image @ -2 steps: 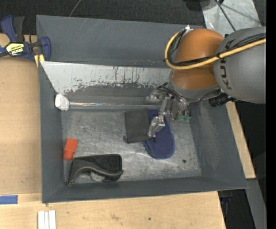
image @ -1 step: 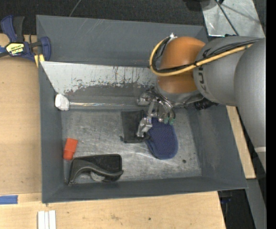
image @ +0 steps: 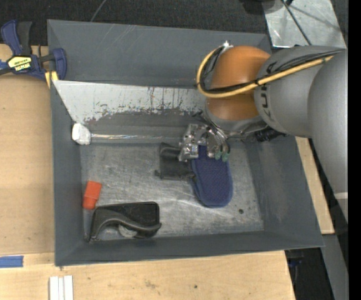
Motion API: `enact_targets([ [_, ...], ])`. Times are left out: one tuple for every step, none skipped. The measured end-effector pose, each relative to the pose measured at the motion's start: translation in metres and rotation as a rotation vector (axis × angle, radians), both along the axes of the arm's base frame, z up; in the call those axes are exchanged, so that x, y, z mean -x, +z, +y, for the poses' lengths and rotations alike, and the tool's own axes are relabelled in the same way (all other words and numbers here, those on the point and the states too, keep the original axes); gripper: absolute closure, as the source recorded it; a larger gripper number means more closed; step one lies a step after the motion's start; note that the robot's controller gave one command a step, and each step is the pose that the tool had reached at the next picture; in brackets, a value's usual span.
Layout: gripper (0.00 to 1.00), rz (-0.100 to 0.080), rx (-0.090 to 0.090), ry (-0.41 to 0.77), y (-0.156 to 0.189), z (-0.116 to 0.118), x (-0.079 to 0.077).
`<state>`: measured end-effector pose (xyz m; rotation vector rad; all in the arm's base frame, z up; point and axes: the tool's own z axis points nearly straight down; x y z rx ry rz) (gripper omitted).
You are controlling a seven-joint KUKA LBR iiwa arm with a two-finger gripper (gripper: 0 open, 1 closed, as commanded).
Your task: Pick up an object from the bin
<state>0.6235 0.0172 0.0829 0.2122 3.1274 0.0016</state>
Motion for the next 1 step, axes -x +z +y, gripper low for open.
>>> enact_targets([
  [1.0,-0.006,0.001,0.015,0.168,-0.0063,0.0213],
])
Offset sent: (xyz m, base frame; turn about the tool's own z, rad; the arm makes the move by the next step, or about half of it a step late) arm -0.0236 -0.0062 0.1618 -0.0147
